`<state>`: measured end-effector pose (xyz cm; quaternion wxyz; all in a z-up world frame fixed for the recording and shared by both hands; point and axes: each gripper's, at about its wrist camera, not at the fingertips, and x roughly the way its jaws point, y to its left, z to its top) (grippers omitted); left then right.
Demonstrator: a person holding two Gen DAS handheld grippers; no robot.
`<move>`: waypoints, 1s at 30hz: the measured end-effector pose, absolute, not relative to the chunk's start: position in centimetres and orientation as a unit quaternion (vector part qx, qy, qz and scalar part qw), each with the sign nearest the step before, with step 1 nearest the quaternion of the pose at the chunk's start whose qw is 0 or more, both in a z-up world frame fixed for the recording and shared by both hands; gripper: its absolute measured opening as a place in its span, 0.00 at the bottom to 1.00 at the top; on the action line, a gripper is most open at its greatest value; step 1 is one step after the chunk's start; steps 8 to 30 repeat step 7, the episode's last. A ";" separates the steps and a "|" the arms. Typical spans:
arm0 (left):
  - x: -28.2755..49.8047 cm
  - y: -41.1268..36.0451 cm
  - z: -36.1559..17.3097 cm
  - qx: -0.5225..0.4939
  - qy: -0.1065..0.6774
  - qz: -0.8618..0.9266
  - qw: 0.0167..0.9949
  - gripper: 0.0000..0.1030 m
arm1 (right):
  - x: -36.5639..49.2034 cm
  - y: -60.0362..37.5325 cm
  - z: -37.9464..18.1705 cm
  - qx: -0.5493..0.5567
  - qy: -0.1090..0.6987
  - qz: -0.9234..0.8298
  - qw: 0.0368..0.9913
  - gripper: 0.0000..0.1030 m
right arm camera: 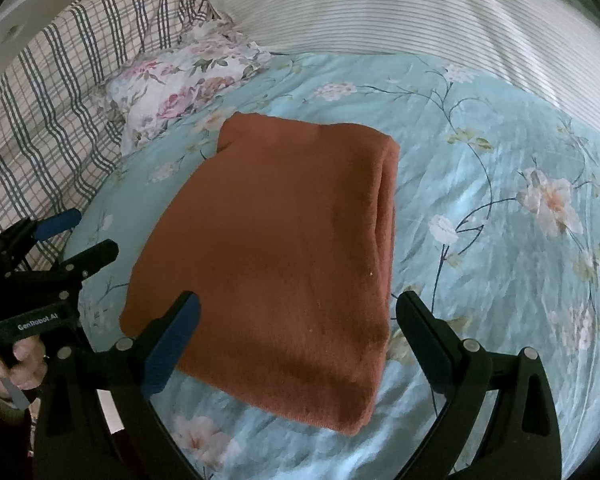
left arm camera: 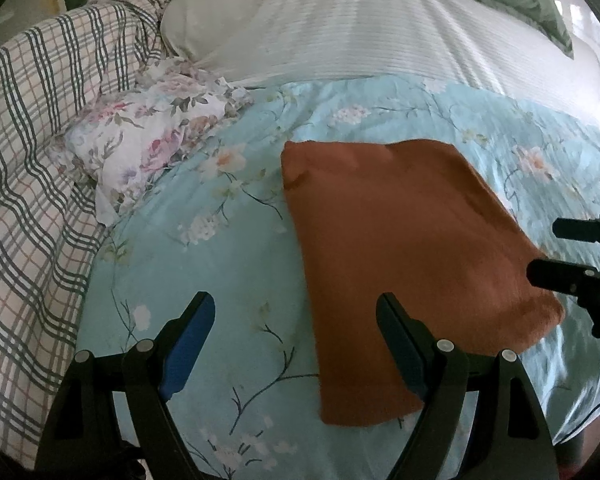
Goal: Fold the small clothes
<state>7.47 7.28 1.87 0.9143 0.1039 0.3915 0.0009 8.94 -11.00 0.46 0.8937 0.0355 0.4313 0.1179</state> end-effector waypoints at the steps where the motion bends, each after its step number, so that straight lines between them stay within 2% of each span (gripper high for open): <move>1: 7.5 7.2 1.9 0.104 0.391 0.002 0.914 0.81 | 9.0 -11.0 0.5 0.035 0.431 0.118 0.894 0.95; 30: 8.1 7.3 1.5 0.101 0.396 0.012 0.913 0.82 | 9.6 -11.1 0.2 0.044 0.433 0.121 0.892 0.95</move>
